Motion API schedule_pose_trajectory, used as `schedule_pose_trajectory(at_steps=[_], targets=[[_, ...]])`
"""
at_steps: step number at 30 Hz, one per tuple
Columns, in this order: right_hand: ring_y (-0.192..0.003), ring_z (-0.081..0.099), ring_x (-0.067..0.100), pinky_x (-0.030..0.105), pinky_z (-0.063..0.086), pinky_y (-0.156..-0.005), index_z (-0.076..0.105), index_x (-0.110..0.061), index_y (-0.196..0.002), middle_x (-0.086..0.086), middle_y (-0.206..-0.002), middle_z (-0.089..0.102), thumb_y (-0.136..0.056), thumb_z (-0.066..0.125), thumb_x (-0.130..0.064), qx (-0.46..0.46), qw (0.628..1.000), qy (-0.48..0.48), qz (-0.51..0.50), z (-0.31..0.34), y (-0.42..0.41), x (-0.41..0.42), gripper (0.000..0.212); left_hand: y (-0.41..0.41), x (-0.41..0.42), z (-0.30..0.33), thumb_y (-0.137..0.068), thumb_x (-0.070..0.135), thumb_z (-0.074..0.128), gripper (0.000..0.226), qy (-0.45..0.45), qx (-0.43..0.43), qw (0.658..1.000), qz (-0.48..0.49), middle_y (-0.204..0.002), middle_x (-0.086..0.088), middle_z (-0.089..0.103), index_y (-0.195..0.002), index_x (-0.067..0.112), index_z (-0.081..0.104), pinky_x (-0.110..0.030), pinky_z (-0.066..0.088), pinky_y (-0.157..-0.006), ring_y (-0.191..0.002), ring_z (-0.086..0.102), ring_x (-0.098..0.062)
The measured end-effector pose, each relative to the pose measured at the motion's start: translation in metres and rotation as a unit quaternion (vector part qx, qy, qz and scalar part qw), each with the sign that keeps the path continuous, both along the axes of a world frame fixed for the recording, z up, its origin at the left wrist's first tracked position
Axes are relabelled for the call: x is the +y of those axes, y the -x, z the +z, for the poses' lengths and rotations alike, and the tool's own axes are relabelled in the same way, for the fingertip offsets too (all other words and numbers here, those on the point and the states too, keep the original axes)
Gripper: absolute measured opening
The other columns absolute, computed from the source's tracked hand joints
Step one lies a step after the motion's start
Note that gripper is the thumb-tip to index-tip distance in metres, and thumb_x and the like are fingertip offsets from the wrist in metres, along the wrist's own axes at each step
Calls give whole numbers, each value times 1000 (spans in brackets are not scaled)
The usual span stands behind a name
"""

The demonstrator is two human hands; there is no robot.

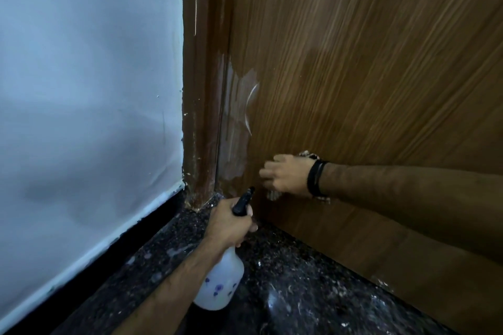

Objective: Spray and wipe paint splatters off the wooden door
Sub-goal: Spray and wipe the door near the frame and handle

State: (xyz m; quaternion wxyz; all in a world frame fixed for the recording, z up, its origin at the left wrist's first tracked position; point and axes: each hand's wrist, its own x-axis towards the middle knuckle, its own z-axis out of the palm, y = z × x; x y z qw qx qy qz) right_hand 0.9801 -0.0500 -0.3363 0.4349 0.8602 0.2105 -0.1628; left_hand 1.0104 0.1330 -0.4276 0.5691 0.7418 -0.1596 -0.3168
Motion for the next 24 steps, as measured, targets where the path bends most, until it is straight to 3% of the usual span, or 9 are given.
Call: schedule_pose_trajectory(at_steps=[3, 7, 10, 17, 20, 24], targets=[[-132, 38, 28, 42, 36, -103, 46, -18, -143, 9, -148, 37, -94, 60, -30, 42, 998, 36, -14, -4, -1, 1, 53, -5, 4, -1, -81, -8, 60, 23, 6, -12, 1000, 6, -55, -3, 59, -73, 14, 61, -30, 38, -48, -40, 47, -19], [-111, 52, 25, 39, 44, -89, 58, -18, -130, 5, -127, 52, -94, 52, -25, -124, 991, -5, 46, 4, -7, -5, 37, -11, 6, -5, -79, -7, 58, 23, -1, -18, 1000, 15, -54, 0, 62, -75, 15, 62, -28, 38, -47, -43, 44, -21], [-100, 55, 24, 38, 46, -80, 62, -15, -126, 6, -120, 57, -92, 53, -24, -177, 981, -33, 75, 6, -12, -11, 36, -13, 7, -6, -80, -7, 61, 22, -6, -22, 999, 26, -57, -6, 60, -75, 14, 62, -28, 39, -47, -41, 44, -22], [-127, 42, 26, 40, 37, -101, 47, -18, -140, 8, -144, 41, -95, 56, -25, -22, 998, -15, 53, -9, -15, -7, 46, -19, 16, -12, -92, 8, 58, 18, -72, -45, 996, 37, -51, 1, 65, -76, 10, 65, -21, 37, -38, -29, 43, -14], [-121, 48, 26, 40, 42, -96, 54, -18, -136, 8, -139, 48, -94, 59, -26, -48, 996, -17, 74, -11, -13, -10, 43, -19, 25, -20, -91, 14, 58, 14, -103, -51, 993, 26, -61, -4, 72, -82, 16, 68, -20, 38, -39, -28, 44, -13], [-98, 58, 22, 37, 48, -78, 68, -19, -116, 3, -115, 61, -83, 71, -29, -103, 988, -32, 111, -9, -11, -19, 35, -23, 34, -25, -92, 13, 59, 13, -114, -46, 992, 28, -66, -6, 75, -83, 19, 65, -21, 38, -39, -32, 45, -18]])
